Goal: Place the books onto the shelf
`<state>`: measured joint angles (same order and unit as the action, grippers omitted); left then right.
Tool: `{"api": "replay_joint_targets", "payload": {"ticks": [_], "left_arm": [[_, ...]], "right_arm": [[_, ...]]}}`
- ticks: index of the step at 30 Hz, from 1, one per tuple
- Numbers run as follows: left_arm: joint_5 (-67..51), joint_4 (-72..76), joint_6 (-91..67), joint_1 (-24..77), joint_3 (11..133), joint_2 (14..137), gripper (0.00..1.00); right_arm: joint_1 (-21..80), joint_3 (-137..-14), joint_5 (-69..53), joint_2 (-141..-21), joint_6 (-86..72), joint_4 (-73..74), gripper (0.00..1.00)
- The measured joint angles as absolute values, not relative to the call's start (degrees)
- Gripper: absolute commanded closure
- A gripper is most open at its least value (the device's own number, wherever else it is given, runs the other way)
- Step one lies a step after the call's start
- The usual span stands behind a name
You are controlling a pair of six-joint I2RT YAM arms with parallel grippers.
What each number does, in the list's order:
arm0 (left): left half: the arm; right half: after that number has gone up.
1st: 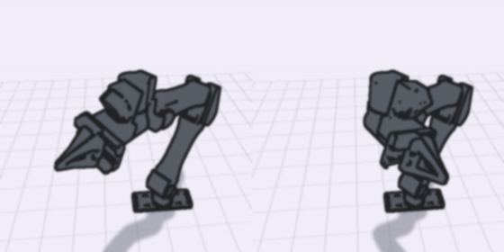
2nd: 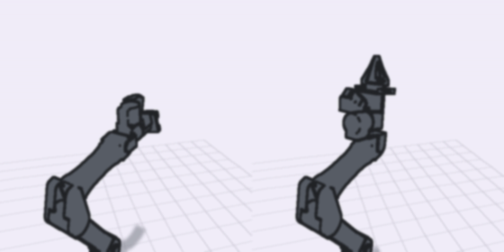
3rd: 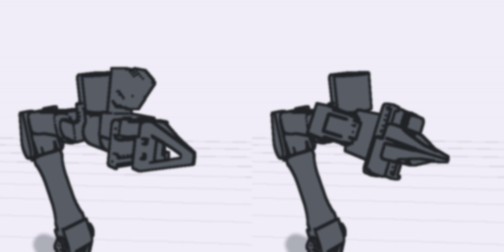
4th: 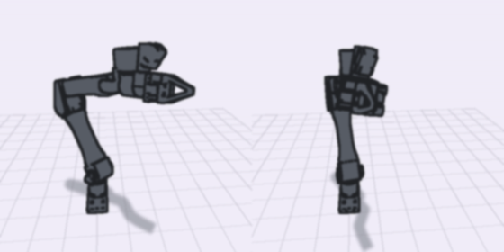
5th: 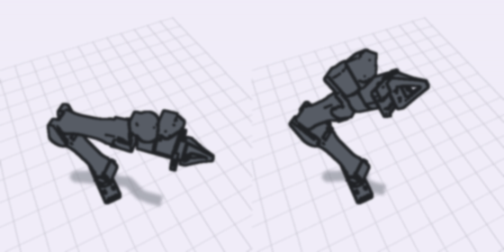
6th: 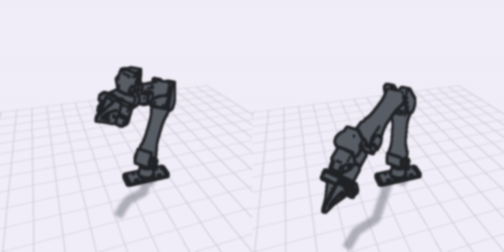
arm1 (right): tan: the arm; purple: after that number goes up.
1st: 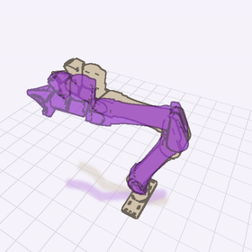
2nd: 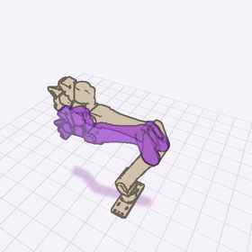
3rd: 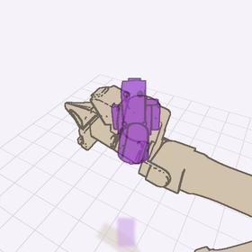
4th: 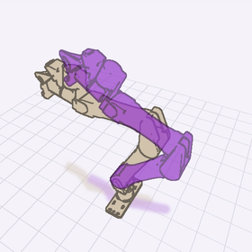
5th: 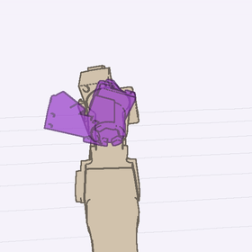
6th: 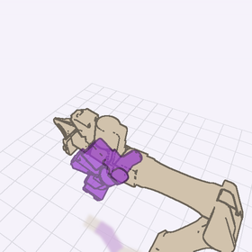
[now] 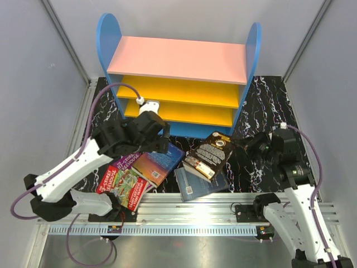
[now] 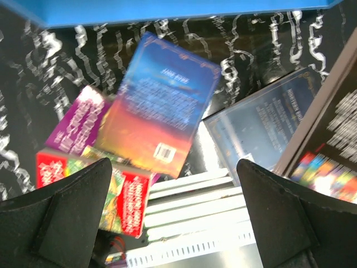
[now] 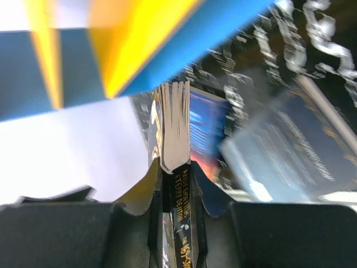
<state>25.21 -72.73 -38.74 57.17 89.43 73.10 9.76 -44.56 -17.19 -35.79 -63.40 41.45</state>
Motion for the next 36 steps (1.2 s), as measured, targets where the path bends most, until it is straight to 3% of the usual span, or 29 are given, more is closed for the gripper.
{"api": "replay_joint_targets", "payload": {"ticks": [12, 20, 31, 36], "left_arm": [[25.7, -78.0, -43.0, 56.9, 83.8, 64.2, 0.01], [25.7, -78.0, -43.4, 56.8, 83.8, 62.5, 0.01], [23.9, -78.1, -41.5, 56.8, 83.2, 59.7, 0.01], [22.7, -78.1, -38.7, 56.8, 83.2, 59.8, 0.01]], "right_arm": [[13.9, -52.4, -13.6, -55.2, -69.9, 24.6, 1.00], [23.4, -46.7, 3.6, -54.5, -78.9, 16.6, 1.00], [27.1, -42.2, 22.7, -54.4, -90.9, 11.7, 1.00], [35.8, -42.3, 34.8, -56.5, -97.5, 14.1, 1.00]]}}
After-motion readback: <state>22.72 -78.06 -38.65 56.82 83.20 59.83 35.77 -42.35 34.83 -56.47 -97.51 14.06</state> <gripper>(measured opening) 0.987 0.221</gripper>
